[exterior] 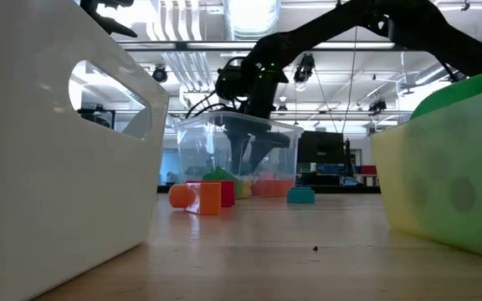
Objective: Pick & Place Toys
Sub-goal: Put the blue game piece into the transparent bin, then adjust the transparent bin on the table
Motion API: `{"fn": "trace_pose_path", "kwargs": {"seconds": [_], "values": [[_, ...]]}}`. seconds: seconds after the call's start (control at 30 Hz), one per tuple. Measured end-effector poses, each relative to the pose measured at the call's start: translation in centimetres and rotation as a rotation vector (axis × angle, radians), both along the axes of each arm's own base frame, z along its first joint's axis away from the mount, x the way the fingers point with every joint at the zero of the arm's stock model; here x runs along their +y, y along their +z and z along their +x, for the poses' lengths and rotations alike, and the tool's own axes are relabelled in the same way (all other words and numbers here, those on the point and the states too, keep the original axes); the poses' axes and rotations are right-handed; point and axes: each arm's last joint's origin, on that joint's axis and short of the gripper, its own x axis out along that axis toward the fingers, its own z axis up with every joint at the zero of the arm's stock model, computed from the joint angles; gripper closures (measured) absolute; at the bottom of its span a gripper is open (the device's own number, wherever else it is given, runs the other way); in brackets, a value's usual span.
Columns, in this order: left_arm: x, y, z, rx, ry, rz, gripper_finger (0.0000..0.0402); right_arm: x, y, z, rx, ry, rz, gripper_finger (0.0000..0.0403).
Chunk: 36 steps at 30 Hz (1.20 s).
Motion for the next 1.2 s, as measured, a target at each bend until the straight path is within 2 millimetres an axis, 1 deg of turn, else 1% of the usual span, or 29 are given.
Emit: {"fn": "trace_pose_path", "kwargs": {"seconds": [0.1,0.33,0.47,0.57,0.67,0.77,0.9,1.07,1.2], "values": [[0.0,0.0,0.0,0.0,0.0,0.0,0.0105,0.0,0.0,-0.1,0.004,0.01,0.007,0.0184],[0.0,0.0,0.0,0.001,0.007,-0.01,0.0105,0.0,0.0,-0.1,0.003,0.024,0.002,0.0088],[0.0,0.0,0.0,0.001,0.007,-0.01,0.0105,0.0,0.0,-0.1,0.003,0.027,0.002,0.0042],[0.0,0.0,0.0,0.001,0.007,-0.01,0.0105,0.0,0.0,-0.1,0.005,0.025,-0.003,0.0026],[0.0,0.0,0.0,0.001,0.007,-0.01,0.0105,0.0,0.4,-0.1,0.002,0.027,-0.013,0.0023],[0.0,0.0,0.0,0.001,0.01,-0.014,0.0105,0.1,1.8,-0.2,-0.03,0.046,-0.033,0.0022],[0.1,0.0,0.0,0.003,0.06,-0.017,0.0105,0.5,4.8,-1.0,-0.058,0.08,-0.058,0.0022],[0.5,-0.2,0.1,0.014,0.208,0.015,0.0105,1.5,8.3,-3.1,-0.032,0.131,-0.065,0.0022],[1.2,-1.3,0.4,0.114,0.301,0.036,0.0105,2.5,11.7,-5.3,-0.04,0.17,-0.086,0.0022]]}}
